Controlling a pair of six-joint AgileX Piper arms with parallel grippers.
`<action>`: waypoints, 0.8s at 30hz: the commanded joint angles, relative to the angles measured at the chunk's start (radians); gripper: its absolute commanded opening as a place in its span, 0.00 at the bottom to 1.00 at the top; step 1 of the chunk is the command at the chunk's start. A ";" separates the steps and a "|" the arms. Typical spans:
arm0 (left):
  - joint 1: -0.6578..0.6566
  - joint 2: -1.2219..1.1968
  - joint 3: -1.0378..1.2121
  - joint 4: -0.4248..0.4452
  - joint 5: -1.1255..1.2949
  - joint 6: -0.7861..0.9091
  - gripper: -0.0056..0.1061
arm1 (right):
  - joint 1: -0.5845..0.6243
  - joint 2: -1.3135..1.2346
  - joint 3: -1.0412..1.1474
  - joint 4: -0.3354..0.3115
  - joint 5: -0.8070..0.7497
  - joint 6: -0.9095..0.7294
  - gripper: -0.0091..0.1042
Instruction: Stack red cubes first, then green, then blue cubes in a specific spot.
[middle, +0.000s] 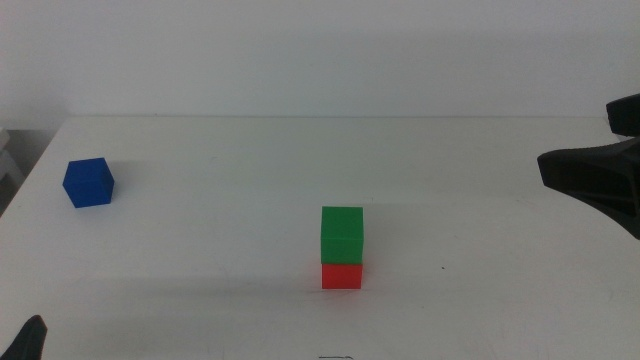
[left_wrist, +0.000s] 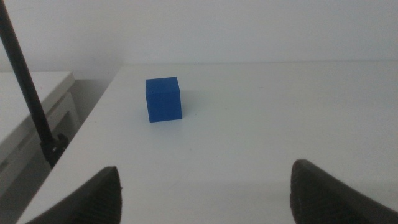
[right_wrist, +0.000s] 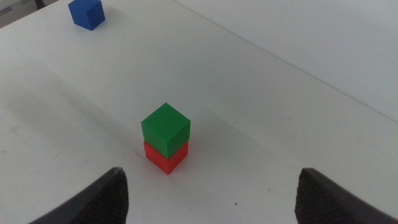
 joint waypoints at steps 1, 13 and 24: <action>0.009 -0.010 -0.020 -0.023 -0.085 -0.024 0.88 | -0.008 -0.007 -0.026 0.007 -0.057 -0.008 0.91; 0.086 0.519 -0.465 -0.044 0.255 -0.044 0.88 | -0.008 -0.007 -0.026 0.007 -0.058 -0.008 0.91; 0.086 0.866 -0.785 -0.119 0.657 -0.044 0.88 | -0.008 -0.007 -0.026 0.007 -0.058 -0.008 0.91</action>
